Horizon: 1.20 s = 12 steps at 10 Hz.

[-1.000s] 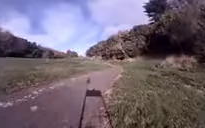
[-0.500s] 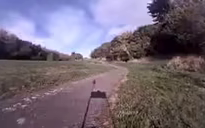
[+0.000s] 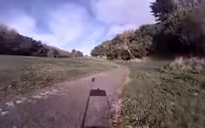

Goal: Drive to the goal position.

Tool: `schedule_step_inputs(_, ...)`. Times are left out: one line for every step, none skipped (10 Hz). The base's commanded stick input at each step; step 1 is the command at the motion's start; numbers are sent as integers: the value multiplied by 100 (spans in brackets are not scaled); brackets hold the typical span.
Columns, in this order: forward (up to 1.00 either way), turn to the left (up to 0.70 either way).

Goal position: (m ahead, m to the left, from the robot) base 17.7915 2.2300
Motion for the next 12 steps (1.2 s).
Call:
schedule_step_inputs(70, -2)
schedule_step_inputs(70, -7)
schedule_step_inputs(70, -14)
schedule_step_inputs(70, -14)
schedule_step_inputs(70, -14)
schedule_step_inputs(70, -14)
schedule_step_inputs(70, -14)
schedule_step_inputs(70, -14)
schedule_step_inputs(70, -14)
schedule_step_inputs(70, -14)
schedule_step_inputs(70, -14)
schedule_step_inputs(70, -14)
